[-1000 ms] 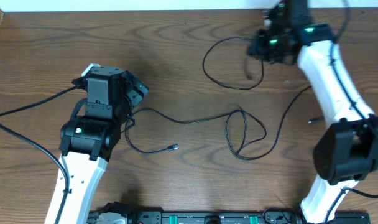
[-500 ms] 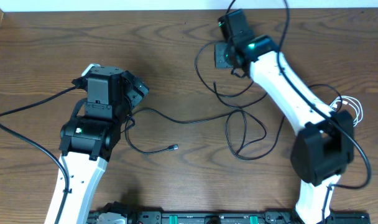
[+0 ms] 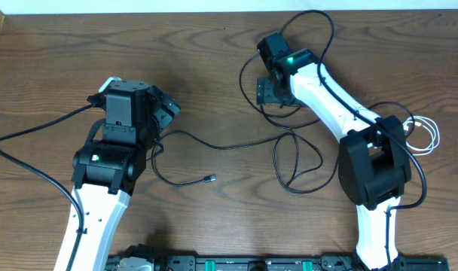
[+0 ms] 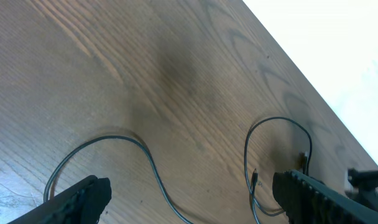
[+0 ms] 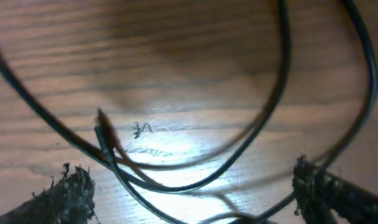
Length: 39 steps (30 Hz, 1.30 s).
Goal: Untangle cables
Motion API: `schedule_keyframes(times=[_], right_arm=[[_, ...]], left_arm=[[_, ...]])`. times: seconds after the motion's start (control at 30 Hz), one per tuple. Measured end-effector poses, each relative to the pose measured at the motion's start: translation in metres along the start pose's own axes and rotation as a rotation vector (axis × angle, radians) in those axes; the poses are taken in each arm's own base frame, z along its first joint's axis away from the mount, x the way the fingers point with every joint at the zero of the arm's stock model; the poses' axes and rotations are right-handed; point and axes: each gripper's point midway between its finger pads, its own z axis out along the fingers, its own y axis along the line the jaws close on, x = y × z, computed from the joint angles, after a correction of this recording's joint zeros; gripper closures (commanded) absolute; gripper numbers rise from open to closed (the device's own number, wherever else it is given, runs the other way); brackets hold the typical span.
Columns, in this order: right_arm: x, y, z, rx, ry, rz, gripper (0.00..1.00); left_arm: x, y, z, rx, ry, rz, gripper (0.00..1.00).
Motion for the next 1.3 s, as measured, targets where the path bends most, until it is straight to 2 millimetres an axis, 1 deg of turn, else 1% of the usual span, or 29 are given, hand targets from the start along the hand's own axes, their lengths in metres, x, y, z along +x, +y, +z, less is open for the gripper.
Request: schedule_keyframes(times=[0.07, 0.2, 0.33, 0.5, 0.67, 0.8, 0.9, 1.0, 1.03, 1.07, 1.1, 1.13, 1.2, 1.23, 1.3], right_arm=[[0.000, -0.004, 0.000, 0.009, 0.004, 0.072, 0.01], [0.007, -0.028, 0.001, 0.096, 0.034, 0.251, 0.01], [0.006, -0.040, 0.005, 0.127, 0.024, 0.409, 0.01], [0.026, -0.054, 0.018, 0.186, 0.064, 0.516, 0.01], [0.036, -0.060, 0.025, 0.209, 0.081, 0.579, 0.01], [0.043, -0.059, 0.042, 0.179, 0.090, 0.621, 0.01], [0.035, -0.053, 0.052, 0.111, 0.059, 0.660, 0.01], [0.031, -0.053, 0.051, 0.086, 0.031, 0.672, 0.02], [0.031, -0.054, 0.051, 0.084, 0.027, 0.673, 0.07], [0.032, -0.054, 0.051, 0.084, 0.026, 0.670, 0.15], [0.033, -0.055, 0.051, 0.088, 0.026, 0.665, 0.27], [0.033, -0.056, 0.051, 0.090, 0.026, 0.662, 0.47], [0.033, -0.056, 0.051, 0.089, 0.027, 0.655, 0.94], [0.033, -0.056, 0.052, 0.089, 0.027, 0.651, 0.99], [0.030, -0.054, 0.052, 0.076, 0.022, 0.642, 0.99]], left_arm=[[0.000, 0.000, 0.000, 0.000, 0.000, 0.000, 0.10], [0.000, 0.000, 0.000, 0.000, 0.000, 0.000, 0.10], [0.000, 0.000, 0.000, 0.000, 0.000, 0.000, 0.10], [0.000, 0.000, 0.000, 0.000, 0.000, 0.000, 0.10], [0.000, 0.000, 0.000, 0.000, 0.000, 0.000, 0.10], [0.000, 0.000, 0.000, 0.000, 0.000, 0.000, 0.10], [0.000, 0.000, 0.000, 0.000, 0.000, 0.000, 0.10], [0.000, 0.000, 0.000, 0.000, 0.000, 0.000, 0.10], [0.000, 0.000, 0.000, 0.000, 0.000, 0.000, 0.10], [0.000, 0.000, 0.000, 0.000, 0.000, 0.000, 0.10], [0.000, 0.000, 0.000, 0.000, 0.000, 0.000, 0.10], [0.000, 0.000, 0.000, 0.000, 0.000, 0.000, 0.10], [0.000, 0.000, 0.000, 0.000, 0.000, 0.000, 0.10], [0.000, 0.000, 0.000, 0.000, 0.000, 0.000, 0.10], [0.000, 0.000, 0.000, 0.000, 0.000, 0.000, 0.10]])
